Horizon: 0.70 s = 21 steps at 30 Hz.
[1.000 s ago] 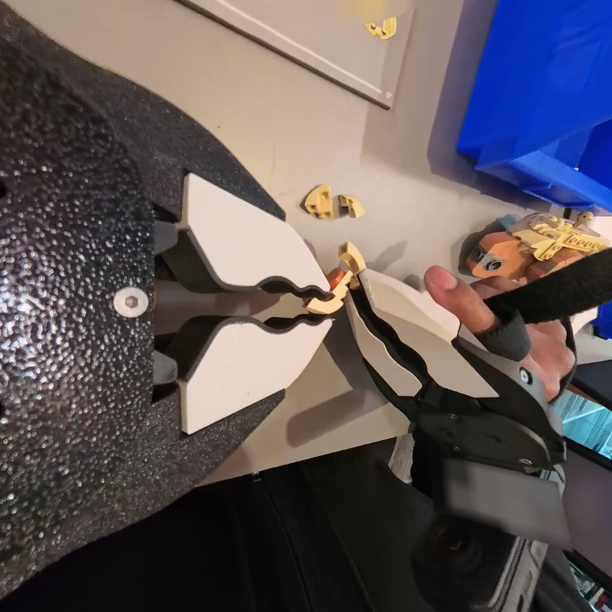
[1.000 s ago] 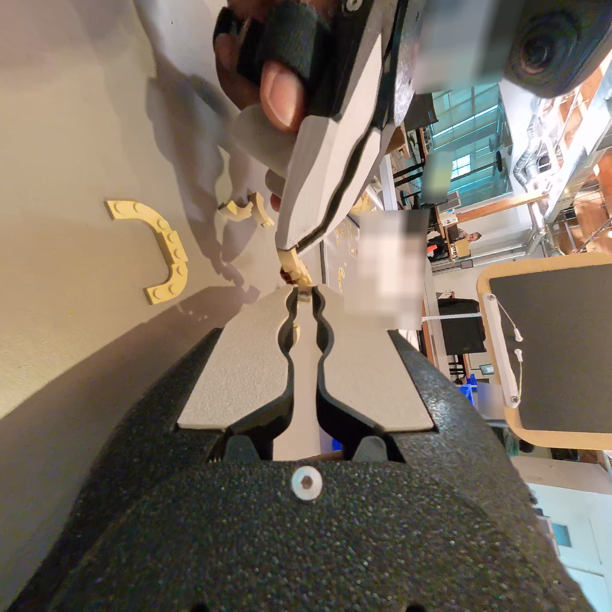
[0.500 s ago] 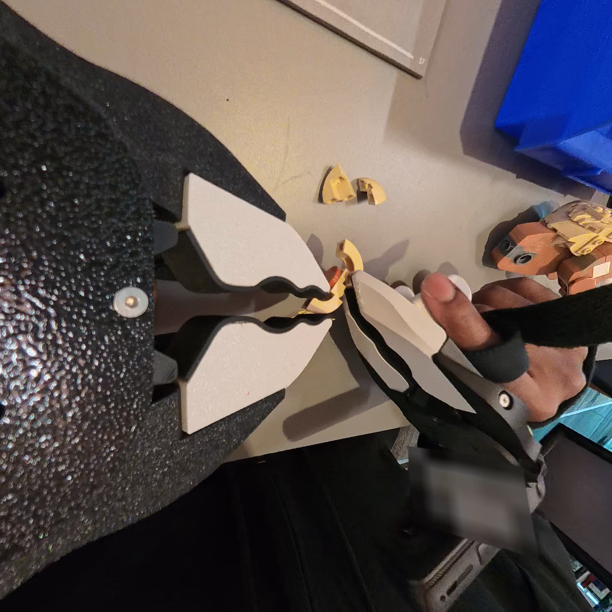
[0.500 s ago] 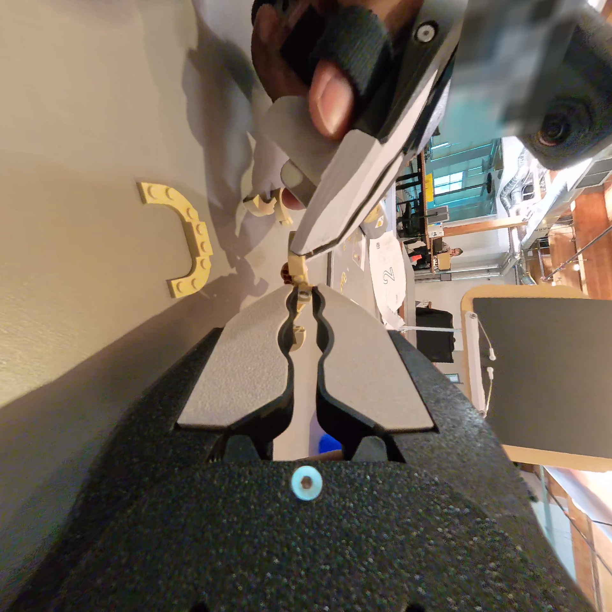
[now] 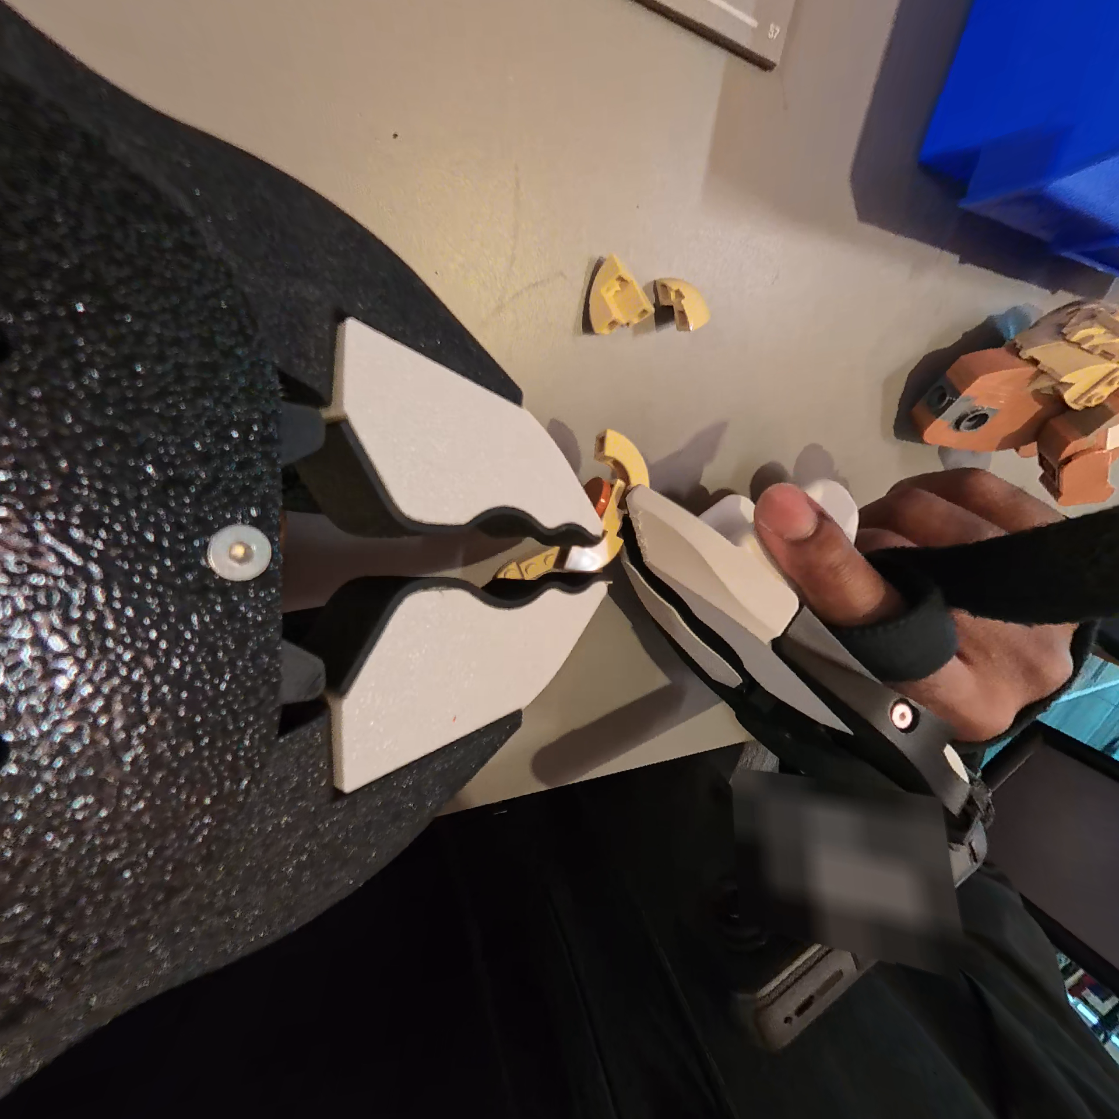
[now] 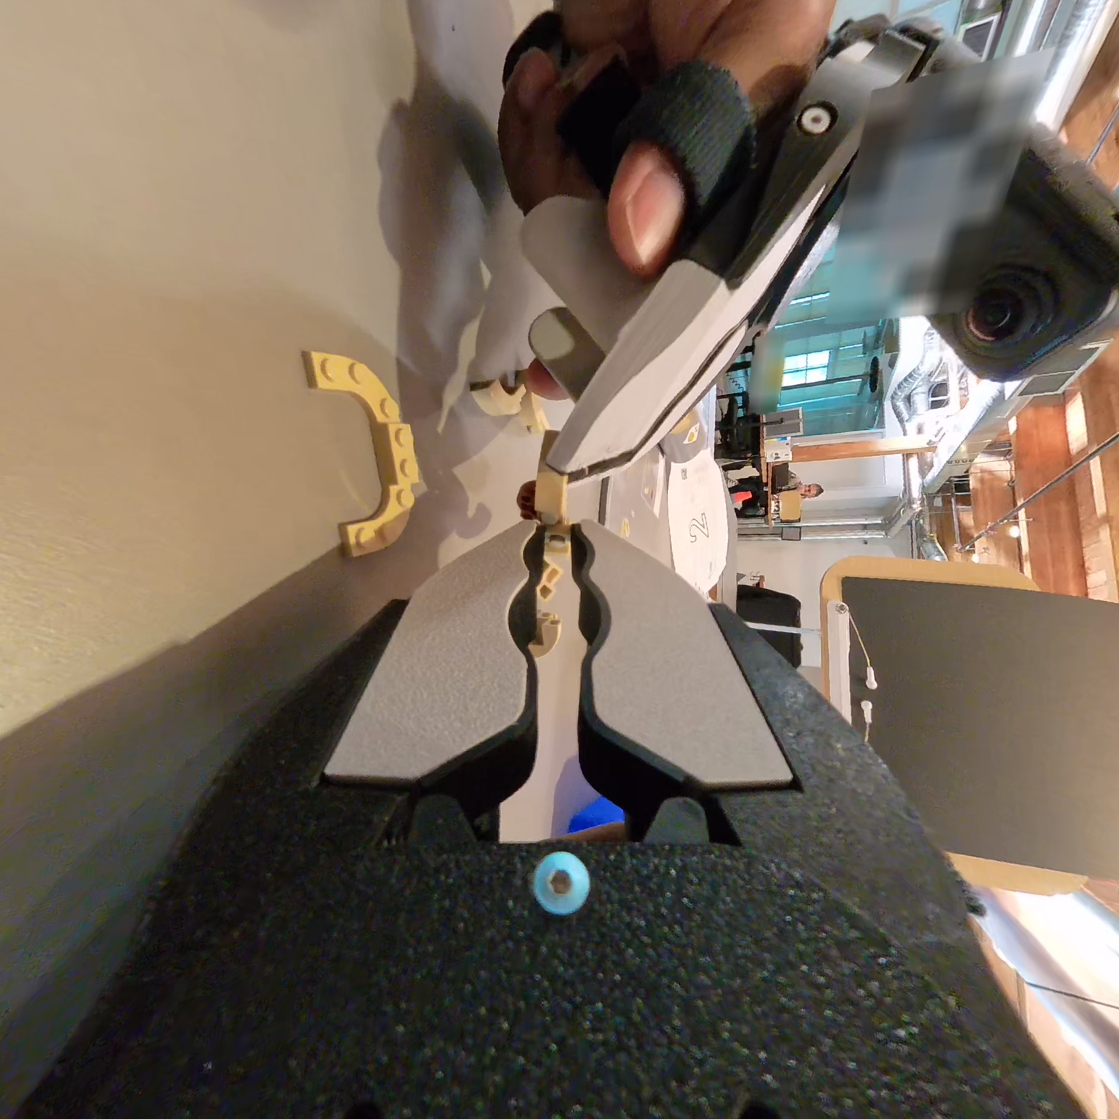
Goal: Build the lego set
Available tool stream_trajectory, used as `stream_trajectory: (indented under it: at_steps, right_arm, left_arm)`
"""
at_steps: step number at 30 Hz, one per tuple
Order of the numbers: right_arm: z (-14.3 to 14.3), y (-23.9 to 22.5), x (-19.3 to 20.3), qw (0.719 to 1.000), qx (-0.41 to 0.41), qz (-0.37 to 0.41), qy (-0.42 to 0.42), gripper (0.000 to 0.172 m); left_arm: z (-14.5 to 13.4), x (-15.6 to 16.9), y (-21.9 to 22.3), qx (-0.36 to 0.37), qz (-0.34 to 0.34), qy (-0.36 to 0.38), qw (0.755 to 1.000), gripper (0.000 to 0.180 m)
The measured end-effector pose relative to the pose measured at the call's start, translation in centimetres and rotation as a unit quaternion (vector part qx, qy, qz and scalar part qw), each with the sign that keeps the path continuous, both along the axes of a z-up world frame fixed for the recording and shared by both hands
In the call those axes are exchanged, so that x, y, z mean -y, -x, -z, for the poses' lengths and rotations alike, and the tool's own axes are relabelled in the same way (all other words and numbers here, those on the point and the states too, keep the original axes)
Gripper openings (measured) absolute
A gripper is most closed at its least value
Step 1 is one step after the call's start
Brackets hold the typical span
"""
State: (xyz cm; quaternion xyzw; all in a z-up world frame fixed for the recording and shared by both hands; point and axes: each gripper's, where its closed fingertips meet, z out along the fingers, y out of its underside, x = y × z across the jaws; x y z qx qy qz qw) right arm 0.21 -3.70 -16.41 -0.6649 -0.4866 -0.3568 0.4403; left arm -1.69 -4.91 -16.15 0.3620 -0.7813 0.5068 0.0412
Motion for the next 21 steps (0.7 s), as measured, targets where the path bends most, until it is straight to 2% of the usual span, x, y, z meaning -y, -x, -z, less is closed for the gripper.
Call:
stream_trajectory:
  at_steps: [11, 21]
  right_arm:
    - [-0.5, 0.8, 0.3, 0.997, -0.073, -0.021, 0.003, 0.008]
    - [-0.1, 1.5, 0.5, 0.998, -0.055, -0.036, 0.011, 0.008]
  left_arm:
    - [-0.7, 0.2, 0.7, 0.009, 0.034, 0.038, 0.999, 0.007]
    - [-0.6, 0.6, 1.2, -0.003, 0.057, 0.049, 0.997, 0.008]
